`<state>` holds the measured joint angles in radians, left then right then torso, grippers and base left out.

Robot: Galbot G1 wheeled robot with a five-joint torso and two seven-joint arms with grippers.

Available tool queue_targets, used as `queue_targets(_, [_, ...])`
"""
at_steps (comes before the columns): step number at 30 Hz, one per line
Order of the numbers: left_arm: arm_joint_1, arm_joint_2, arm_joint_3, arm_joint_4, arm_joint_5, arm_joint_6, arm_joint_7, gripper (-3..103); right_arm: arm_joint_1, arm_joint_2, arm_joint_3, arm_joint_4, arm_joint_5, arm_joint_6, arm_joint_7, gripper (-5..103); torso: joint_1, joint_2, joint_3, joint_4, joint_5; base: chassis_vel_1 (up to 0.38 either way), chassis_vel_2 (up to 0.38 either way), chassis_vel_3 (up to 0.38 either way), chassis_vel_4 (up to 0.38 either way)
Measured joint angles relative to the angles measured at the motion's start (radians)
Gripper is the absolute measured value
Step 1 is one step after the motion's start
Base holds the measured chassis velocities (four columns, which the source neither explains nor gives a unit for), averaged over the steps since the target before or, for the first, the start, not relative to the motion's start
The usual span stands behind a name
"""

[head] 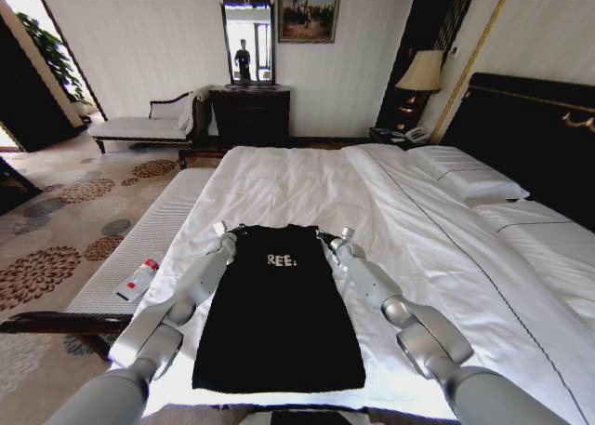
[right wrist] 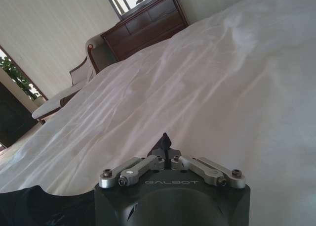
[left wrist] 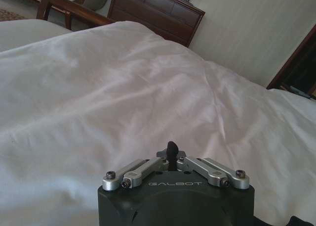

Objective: Fold the clothes on the bed.

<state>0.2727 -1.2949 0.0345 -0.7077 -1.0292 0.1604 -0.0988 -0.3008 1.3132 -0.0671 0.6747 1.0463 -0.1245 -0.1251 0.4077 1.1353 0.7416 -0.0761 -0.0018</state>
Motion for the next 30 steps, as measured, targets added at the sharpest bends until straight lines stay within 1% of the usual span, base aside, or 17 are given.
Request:
queue_targets(2, [-0.006, 0.006, 0.003, -0.003, -0.006, 0.001, -0.002, 2, 0.007, -0.004, -0.006, 0.007, 0.007, -0.001, 0.005, 1, 0.0, 0.0, 0.0, 0.0, -0.0001, 0.0, 0.0, 0.0, 0.0])
queue_targets(5, [-0.04, 0.038, 0.024, -0.019, -0.042, 0.006, -0.01, 2, 0.048, -0.027, -0.034, 0.035, 0.043, -0.007, 0.029, 1, 0.0, 0.0, 0.0, 0.0006, 0.0002, 0.0, 0.0, 0.0, 0.0])
queue_targets(8, [-0.06, 0.052, 0.04, -0.026, -0.061, 0.009, -0.01, 2, 0.068, -0.038, -0.046, 0.049, 0.063, -0.012, 0.041, 1, 0.0, 0.0, 0.0, 0.0007, -0.0001, 0.0, 0.0, 0.0, 0.0])
queue_targets(11, [-0.129, 0.065, 0.074, -0.017, -0.069, 0.013, 0.024, 2, 0.115, -0.049, -0.062, 0.054, 0.088, -0.011, 0.056, 1, 0.0, 0.0, 0.0, 0.0004, -0.0001, 0.0, 0.0, 0.0, 0.0])
queue_targets(13, [-0.146, 0.063, 0.08, -0.008, -0.069, 0.013, 0.029, 2, 0.123, -0.049, -0.064, 0.05, 0.09, -0.01, 0.058, 1, 0.0, 0.0, 0.0, 0.0005, 0.0, 0.0, 0.0, 0.0, 0.0])
queue_targets(14, [-0.176, 0.055, 0.09, 0.014, -0.069, 0.012, 0.037, 2, 0.136, -0.049, -0.068, 0.04, 0.093, -0.006, 0.062, 1, 0.0, 0.0, 0.0, 0.0004, 0.0003, 0.0, 0.0, 0.0, 0.0])
queue_targets(15, [-0.226, 0.032, 0.106, 0.064, -0.068, 0.009, 0.048, 2, 0.158, -0.048, -0.074, 0.026, 0.097, -0.001, 0.072, 1, 0.0, 0.0, 0.0, 0.0003, 0.0002, 0.0, 0.0, 0.0, 0.0])
queue_targets(16, [-0.248, 0.019, 0.11, 0.09, -0.066, 0.007, 0.049, 2, 0.164, -0.047, -0.075, 0.024, 0.1, -0.001, 0.076, 1, 0.0, 0.0, 0.0, -0.0002, 0.0002, 0.0, 0.0, 0.0, 0.0])
queue_targets(18, [-0.257, 0.013, 0.111, 0.102, -0.064, 0.007, 0.05, 2, 0.167, -0.047, -0.076, 0.024, 0.101, 0.0, 0.079, 1, 0.0, 0.0, 0.0, -0.0002, 0.0002, 0.0, 0.0, 0.0, 0.0])
queue_targets(20, [-0.285, -0.025, 0.111, 0.154, -0.025, -0.002, 0.053, 2, 0.182, -0.038, -0.081, 0.024, 0.102, 0.005, 0.097, 1, 0.0, 0.0, 0.0, -0.0005, 0.0005, 0.0, 0.0, 0.0, 0.0])
queue_targets(21, [-0.285, -0.034, 0.107, 0.161, -0.011, -0.002, 0.053, 2, 0.187, -0.033, -0.083, 0.021, 0.1, 0.009, 0.1, 1, 0.0, 0.0, 0.0, 0.0001, 0.0001, 0.0, 0.0, 0.0, 0.0])
queue_targets(24, [-0.285, -0.046, 0.098, 0.166, 0.001, -0.004, 0.054, 2, 0.193, -0.028, -0.083, 0.012, 0.096, 0.015, 0.104, 1, 0.0, 0.0, 0.0, 0.0005, 0.0001, 0.0, 0.0, 0.0, 0.0])
queue_targets(25, [-0.29, -0.06, 0.085, 0.176, 0.015, -0.009, 0.055, 2, 0.199, -0.023, -0.085, -0.002, 0.089, 0.02, 0.105, 1, 0.0, 0.0, 0.0, 0.0009, 0.0, 0.0, 0.0, 0.0, 0.0])
queue_targets(27, [-0.293, -0.066, 0.074, 0.18, 0.019, -0.01, 0.054, 2, 0.202, -0.021, -0.086, -0.01, 0.085, 0.022, 0.105, 1, 0.0, 0.0, 0.0, 0.0008, 0.0, 0.0, 0.0, 0.0, 0.0])
queue_targets(30, [-0.286, -0.065, 0.055, 0.163, 0.02, -0.011, 0.045, 2, 0.204, -0.012, -0.087, -0.018, 0.074, 0.032, 0.103, 1, 0.0, 0.0, 0.0, -0.0001, 0.0005, 0.0, 0.0, 0.0, 0.0])
